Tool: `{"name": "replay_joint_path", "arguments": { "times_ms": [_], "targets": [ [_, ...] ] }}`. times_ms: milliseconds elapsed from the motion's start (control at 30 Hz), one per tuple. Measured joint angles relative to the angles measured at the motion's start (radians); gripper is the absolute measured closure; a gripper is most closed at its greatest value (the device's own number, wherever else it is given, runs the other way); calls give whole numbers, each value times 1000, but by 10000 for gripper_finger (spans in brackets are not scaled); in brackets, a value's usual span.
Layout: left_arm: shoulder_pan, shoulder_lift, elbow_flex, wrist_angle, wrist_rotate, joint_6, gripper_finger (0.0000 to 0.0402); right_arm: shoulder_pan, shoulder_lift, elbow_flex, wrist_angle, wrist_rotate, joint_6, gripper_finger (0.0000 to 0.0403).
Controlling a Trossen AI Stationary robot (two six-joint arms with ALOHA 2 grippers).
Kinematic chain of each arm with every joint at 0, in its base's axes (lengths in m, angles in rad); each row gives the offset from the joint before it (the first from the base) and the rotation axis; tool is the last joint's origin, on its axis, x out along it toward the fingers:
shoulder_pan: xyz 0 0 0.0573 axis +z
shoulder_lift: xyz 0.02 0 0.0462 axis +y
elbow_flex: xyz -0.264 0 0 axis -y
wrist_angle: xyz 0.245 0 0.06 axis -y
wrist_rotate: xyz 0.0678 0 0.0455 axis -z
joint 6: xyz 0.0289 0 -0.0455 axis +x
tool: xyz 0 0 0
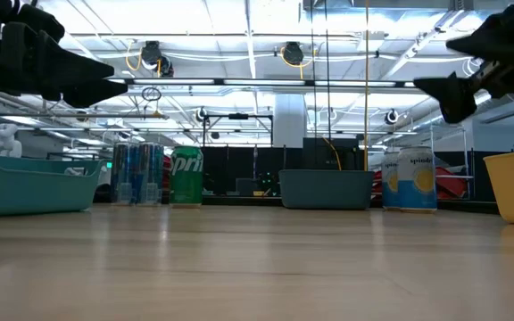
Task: Sort soda cans
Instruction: Move the yellow bin to the center of the table
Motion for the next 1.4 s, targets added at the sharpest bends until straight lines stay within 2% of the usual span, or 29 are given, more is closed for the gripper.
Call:
{"name": "replay_joint_path", "arguments": {
  "times_ms": [233,333,400,600,700,867,967,1100,1233,1400],
  "targets": [
    [0,0,0,0,0,0,8,0,0,0,215,0,157,62],
    [0,0,0,0,0,0,8,0,0,0,270,11,170,62],
    [0,0,0,0,0,0,8,0,0,0,282,86,174,62],
    [0,0,0,0,0,0,8,0,67,7,316,418,153,62],
    [0,0,0,0,0,0,8,1,156,69,279,519,165,62],
    [0,0,0,0,0,0,8,1,402,264,30,633,241,64],
    [0,0,0,0,0,0,8,-11,574,401,-136,628,287,64],
    [0,0,0,0,0,0,8,-58,796,579,-335,564,413,64],
    [0,0,0,0,0,0,8,-141,985,747,-489,409,471,64],
    [0,0,0,0,0,0,8,-257,1167,926,-583,233,425,64]
  ]
}}
